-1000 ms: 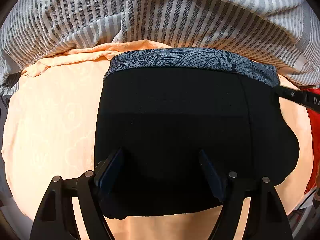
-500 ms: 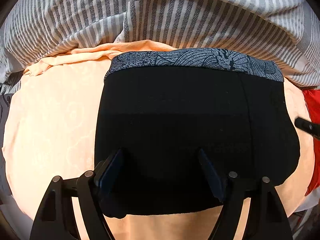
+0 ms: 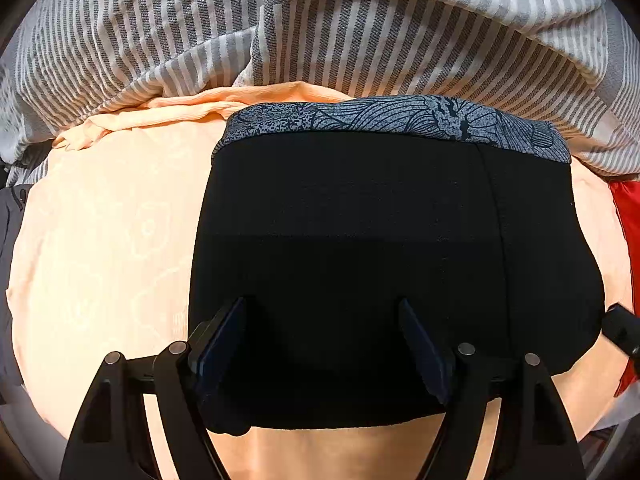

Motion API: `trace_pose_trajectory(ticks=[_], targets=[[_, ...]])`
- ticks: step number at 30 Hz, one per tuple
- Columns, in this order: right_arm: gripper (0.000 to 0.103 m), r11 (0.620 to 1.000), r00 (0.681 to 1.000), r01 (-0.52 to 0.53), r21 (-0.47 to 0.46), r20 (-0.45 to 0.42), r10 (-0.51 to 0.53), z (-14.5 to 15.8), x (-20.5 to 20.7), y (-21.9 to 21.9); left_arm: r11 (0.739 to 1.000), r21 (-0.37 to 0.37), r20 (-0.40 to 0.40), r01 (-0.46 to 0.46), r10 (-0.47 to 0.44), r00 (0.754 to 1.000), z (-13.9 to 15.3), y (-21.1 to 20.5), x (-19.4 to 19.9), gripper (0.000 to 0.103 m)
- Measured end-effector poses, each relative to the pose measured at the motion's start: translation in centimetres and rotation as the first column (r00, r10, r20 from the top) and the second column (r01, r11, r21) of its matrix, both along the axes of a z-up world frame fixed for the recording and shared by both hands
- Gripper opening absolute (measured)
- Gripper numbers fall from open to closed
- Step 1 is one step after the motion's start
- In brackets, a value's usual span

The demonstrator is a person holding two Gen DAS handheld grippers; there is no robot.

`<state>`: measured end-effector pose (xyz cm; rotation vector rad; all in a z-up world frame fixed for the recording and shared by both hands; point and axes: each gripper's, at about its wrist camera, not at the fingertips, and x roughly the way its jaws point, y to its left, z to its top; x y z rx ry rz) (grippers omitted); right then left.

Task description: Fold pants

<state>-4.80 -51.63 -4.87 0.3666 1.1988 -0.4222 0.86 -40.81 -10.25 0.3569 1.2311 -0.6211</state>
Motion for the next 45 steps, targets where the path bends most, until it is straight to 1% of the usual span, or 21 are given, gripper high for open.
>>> trace_pose_trajectory(ticks=[4,7,9,11,13,14,15,17,22,24,25,26,27,28,30,32,34,35,36,40,45], targets=[[0.012,1.0,1.0,-0.018,0.016,-0.009,0.018,-0.8,0.7,0.6,1.0,-0.006,-0.001,0.004,-0.004,1.0,0.0,0.1,-0.1,0.079],[0.012,0.999,0.998,-0.023,0.046,-0.066,0.026,-2.5,0.8,0.4,1.0,-0.012,-0.007,-0.001,0.001,1.0,0.0,0.3,0.0,0.079],[0.013,0.994,0.995,0.035,0.102,-0.097,-0.025,-3.8,0.1,-0.7,1.0,-0.017,-0.014,-0.009,0.008,1.0,0.3,0.6,0.1,0.079],[0.014,0.984,0.993,0.091,0.153,-0.085,-0.079,-4.0,-0.7,-1.7,0.999,-0.028,-0.015,-0.016,0.015,1.0,0.6,1.2,0.3,0.079],[0.023,0.982,0.991,0.11,0.154,-0.091,-0.097,-4.0,-1.3,-2.2,0.999,-0.043,-0.026,-0.024,0.023,0.999,0.8,2.1,0.8,0.079],[0.035,0.984,0.99,0.112,0.141,-0.098,-0.099,-3.9,-1.5,-2.3,0.998,-0.048,-0.031,-0.028,0.027,0.999,0.9,2.5,1.1,0.079],[0.044,0.985,0.989,0.116,0.131,-0.102,-0.102,-3.9,-1.7,-2.4,0.998,-0.054,-0.038,-0.033,0.031,0.999,1.0,3.0,1.6,0.079],[0.05,0.984,0.989,0.124,0.131,-0.1,-0.111,-3.8,-2.1,-2.7,0.997,-0.066,-0.046,-0.04,0.037,0.998,1.2,3.8,2.3,0.079],[0.057,0.979,0.987,0.143,0.148,-0.094,-0.13,-3.6,-2.4,-3.1,0.992,-0.115,-0.099,-0.052,0.04,0.994,1.4,6.0,4.8,0.079],[0.065,0.978,0.987,0.145,0.15,-0.089,-0.133,-3.6,-2.4,-3.2,0.988,-0.139,-0.108,-0.06,0.045,0.993,1.5,6.6,5.6,0.079],[0.065,0.978,0.987,0.145,0.151,-0.088,-0.133,-3.6,-2.2,-3.1,0.986,-0.153,-0.115,-0.068,0.05,0.992,1.5,6.8,6.0,0.08],[0.066,0.978,0.988,0.143,0.152,-0.085,-0.131,-3.5,-2.1,-3.1,0.983,-0.164,-0.126,-0.077,0.057,0.99,1.5,7.0,6.5,0.091],[0.066,0.978,0.988,0.141,0.153,-0.082,-0.13,-3.5,-2.0,-3.1,0.98,-0.178,-0.133,-0.088,0.065,0.989,1.5,7.2,6.8,0.097],[0.066,0.978,0.989,0.14,0.154,-0.079,-0.129,-3.5,-1.8,-3.2,0.977,-0.191,-0.131,-0.097,0.073,0.989,1.6,7.4,6.9,0.1],[0.067,0.978,0.989,0.139,0.158,-0.067,-0.13,-3.2,-1.8,-3.5,0.974,-0.203,-0.139,-0.101,0.073,0.988,1.4,7.6,7.4,0.1],[0.07,0.976,0.989,0.144,0.163,-0.052,-0.137,-3.0,-1.7,-3.8,0.977,-0.185,-0.149,-0.106,0.079,0.986,0.8,7.5,7.7,0.1],[0.074,0.972,0.988,0.154,0.179,-0.032,-0.15,-2.8,-1.6,-4.3,0.977,-0.181,-0.163,-0.109,0.079,0.983,0.3,7.1,7.9,0.1],[0.078,0.97,0.987,0.158,0.187,-0.025,-0.156,-2.7,-1.5,-4.5,0.978,-0.179,-0.17,-0.107,0.076,0.983,0.1,7.2,8.1,0.1],[0.079,0.966,0.986,0.165,0.2,-0.015,-0.165,-2.7,-1.4,-4.9,0.978,-0.18,-0.184,-0.101,0.067,0.981,-0.2,7.1,8.4,0.1],[0.08,0.961,0.983,0.183,0.207,-0.024,-0.182,-3.1,-1.0,-5.7,0.983,-0.168,-0.252,-0.075,0.031,0.967,-1.7,6.7,8.6,0.1],[0.08,0.943,0.981,0.184,0.278,0.003,-0.192,-3.8,-0.7,-6.8,0.988,-0.149,-0.266,-0.031,-0.01,0.964,-2.9,6.2,8.9,0.1]])
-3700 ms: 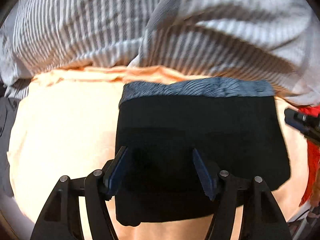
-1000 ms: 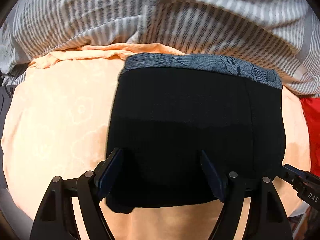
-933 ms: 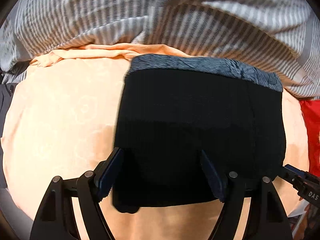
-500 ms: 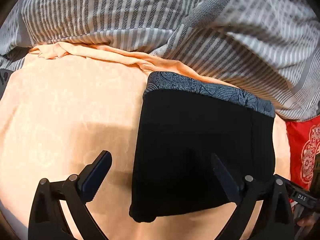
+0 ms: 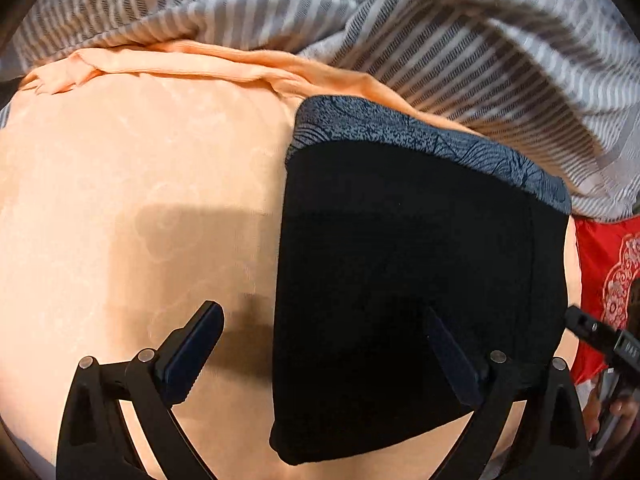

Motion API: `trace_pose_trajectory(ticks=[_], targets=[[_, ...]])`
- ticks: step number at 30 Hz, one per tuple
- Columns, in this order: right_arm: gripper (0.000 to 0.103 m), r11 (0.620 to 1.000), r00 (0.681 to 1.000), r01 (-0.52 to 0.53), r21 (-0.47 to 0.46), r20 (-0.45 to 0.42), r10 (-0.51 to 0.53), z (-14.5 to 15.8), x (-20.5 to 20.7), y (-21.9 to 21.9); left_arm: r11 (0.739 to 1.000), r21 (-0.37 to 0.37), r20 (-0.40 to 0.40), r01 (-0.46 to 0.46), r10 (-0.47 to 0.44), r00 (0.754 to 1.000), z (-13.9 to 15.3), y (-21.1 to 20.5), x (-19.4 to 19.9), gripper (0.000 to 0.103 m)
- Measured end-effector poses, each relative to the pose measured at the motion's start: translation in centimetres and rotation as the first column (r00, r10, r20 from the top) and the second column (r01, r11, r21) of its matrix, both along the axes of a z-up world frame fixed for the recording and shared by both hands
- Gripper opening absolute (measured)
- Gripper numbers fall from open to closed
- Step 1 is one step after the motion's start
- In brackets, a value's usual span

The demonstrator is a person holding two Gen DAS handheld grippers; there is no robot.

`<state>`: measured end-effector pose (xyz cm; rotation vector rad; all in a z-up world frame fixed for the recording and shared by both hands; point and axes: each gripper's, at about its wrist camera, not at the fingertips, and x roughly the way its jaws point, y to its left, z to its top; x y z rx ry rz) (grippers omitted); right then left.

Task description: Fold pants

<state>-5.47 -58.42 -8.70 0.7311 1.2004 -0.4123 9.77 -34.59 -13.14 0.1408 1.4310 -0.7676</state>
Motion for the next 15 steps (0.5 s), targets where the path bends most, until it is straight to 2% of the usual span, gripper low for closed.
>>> trace_pose_trajectory(ticks=[6,10,15], targets=[[0.081,0.992,0.997,-0.015,0.127,0.082,0.004,-1.5,1.1,-1.8,0.997,-0.016,-0.028,0.08,-0.081,0.996,-0.8,-1.6,0.0,0.1],[0.082,0.972,0.993,-0.029,0.234,0.117,0.002,-3.6,2.1,-3.3,0.992,-0.036,-0.046,0.118,-0.12,0.992,-1.0,-3.0,0.4,0.1],[0.085,0.947,0.984,-0.082,0.31,0.173,0.029,-5.1,2.4,-4.5,0.988,-0.077,-0.082,0.132,-0.138,0.987,-1.9,-4.7,1.3,0.1]])
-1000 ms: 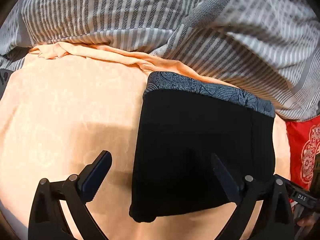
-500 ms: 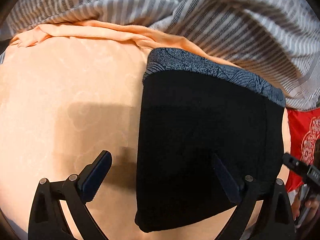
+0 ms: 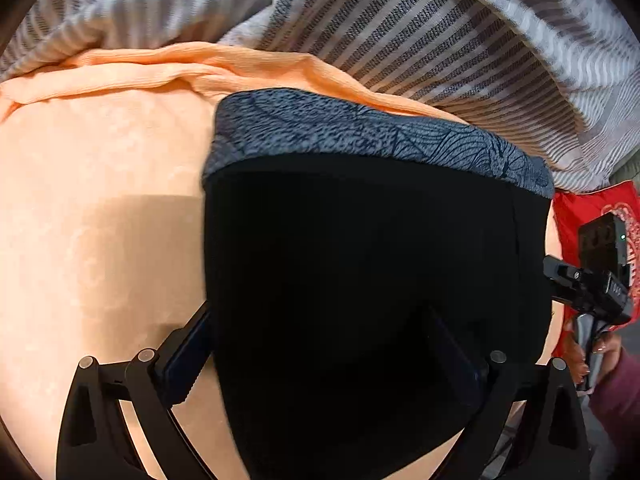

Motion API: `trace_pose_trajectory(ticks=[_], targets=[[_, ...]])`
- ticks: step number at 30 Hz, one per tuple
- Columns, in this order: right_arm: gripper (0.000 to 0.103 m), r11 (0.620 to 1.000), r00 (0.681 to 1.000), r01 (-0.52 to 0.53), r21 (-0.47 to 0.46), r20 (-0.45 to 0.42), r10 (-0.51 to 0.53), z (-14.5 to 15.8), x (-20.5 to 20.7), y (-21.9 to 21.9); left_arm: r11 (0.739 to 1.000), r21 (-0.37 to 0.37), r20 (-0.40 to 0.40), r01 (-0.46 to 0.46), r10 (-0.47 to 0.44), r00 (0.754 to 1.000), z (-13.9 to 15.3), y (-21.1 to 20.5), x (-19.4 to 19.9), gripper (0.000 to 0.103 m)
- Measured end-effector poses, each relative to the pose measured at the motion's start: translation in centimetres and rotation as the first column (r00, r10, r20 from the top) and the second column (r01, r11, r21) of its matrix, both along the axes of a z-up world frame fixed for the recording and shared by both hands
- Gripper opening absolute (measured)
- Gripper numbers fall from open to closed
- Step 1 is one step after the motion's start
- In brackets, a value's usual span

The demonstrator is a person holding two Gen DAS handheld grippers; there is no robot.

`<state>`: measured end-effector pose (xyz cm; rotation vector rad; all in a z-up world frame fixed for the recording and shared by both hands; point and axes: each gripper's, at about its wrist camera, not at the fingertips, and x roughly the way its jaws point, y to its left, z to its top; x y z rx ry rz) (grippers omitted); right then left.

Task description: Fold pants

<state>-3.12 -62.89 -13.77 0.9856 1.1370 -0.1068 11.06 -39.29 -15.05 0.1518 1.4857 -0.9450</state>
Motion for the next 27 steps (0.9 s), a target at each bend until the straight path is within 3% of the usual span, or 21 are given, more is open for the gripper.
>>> trace_pose_trajectory(ticks=[9,12,14,18,22,27], targets=[[0.086,0.997,0.995,-0.037,0.075,0.094,0.03,-1.1,0.9,-0.1,0.994,-0.056,-0.113,-0.092,0.085,0.99,-2.5,-1.0,0.7,0.102],[0.086,0.997,0.996,-0.058,0.052,0.066,0.055,-0.8,1.9,0.4,0.992,-0.047,-0.093,-0.115,0.111,0.99,-2.2,-1.0,0.4,0.102],[0.079,0.998,0.998,-0.054,0.025,0.031,0.053,-0.4,2.3,0.9,0.992,-0.042,-0.056,-0.115,0.113,0.992,-1.4,-1.2,-0.2,0.094],[0.052,0.999,0.999,-0.031,0.034,0.027,0.03,0.7,1.8,1.1,0.995,-0.044,0.0,-0.095,0.095,0.995,0.8,-1.7,-1.1,0.08],[0.047,0.999,1.0,-0.023,0.027,0.023,0.022,1.8,1.8,2.1,0.995,-0.03,0.054,-0.091,0.092,0.994,3.1,-1.9,-2.3,0.078],[0.046,0.998,1.0,-0.02,0.064,0.017,0.019,3.1,0.8,3.2,0.993,-0.029,0.062,-0.117,0.119,0.991,4.2,-1.8,-3.5,0.078]])
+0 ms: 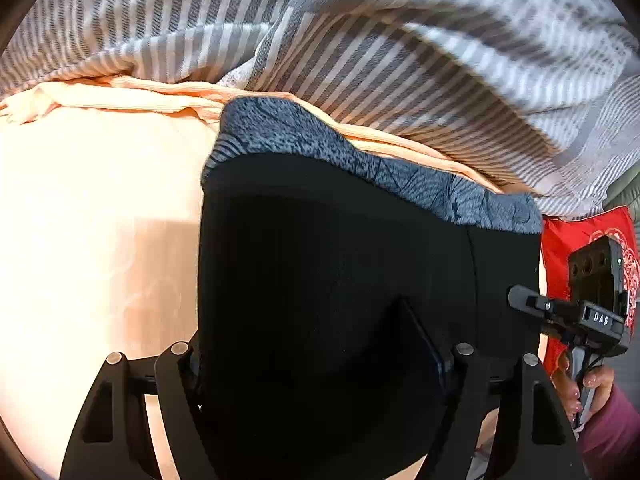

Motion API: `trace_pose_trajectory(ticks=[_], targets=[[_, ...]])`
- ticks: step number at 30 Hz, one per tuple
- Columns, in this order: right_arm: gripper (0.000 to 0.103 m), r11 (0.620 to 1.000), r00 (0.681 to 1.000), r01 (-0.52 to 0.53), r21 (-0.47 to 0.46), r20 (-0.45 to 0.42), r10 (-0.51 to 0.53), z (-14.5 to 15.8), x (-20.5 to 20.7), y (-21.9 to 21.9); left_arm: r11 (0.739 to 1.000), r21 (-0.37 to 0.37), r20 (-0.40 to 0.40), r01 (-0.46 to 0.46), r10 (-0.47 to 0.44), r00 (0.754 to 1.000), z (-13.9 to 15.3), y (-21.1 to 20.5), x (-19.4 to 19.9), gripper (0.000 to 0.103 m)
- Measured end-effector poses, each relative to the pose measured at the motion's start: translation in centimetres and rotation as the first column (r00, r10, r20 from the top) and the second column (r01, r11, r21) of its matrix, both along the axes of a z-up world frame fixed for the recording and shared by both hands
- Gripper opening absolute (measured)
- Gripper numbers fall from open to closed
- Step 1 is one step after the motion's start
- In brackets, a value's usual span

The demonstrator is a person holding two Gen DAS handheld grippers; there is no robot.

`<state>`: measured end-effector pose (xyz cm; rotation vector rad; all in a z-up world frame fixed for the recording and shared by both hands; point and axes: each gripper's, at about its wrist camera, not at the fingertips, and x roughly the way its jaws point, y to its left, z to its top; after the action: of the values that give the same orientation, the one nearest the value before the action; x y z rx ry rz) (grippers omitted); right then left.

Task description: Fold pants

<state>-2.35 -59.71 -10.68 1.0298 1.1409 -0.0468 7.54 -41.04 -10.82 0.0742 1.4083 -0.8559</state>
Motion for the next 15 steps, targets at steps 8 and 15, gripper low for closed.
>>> trace_pose_trajectory(ticks=[8,15], targets=[[0.046,0.999,1.0,0.002,0.037,0.0,-0.002,1.9,-4.0,0.7,0.999,0.04,0.062,0.019,-0.022,0.998,2.9,2.3,-4.7,0.078],[0.047,0.999,1.0,-0.014,0.046,-0.02,0.015,2.8,-8.7,0.6,0.997,0.07,0.052,0.014,-0.018,0.999,2.7,3.5,-8.9,0.078]])
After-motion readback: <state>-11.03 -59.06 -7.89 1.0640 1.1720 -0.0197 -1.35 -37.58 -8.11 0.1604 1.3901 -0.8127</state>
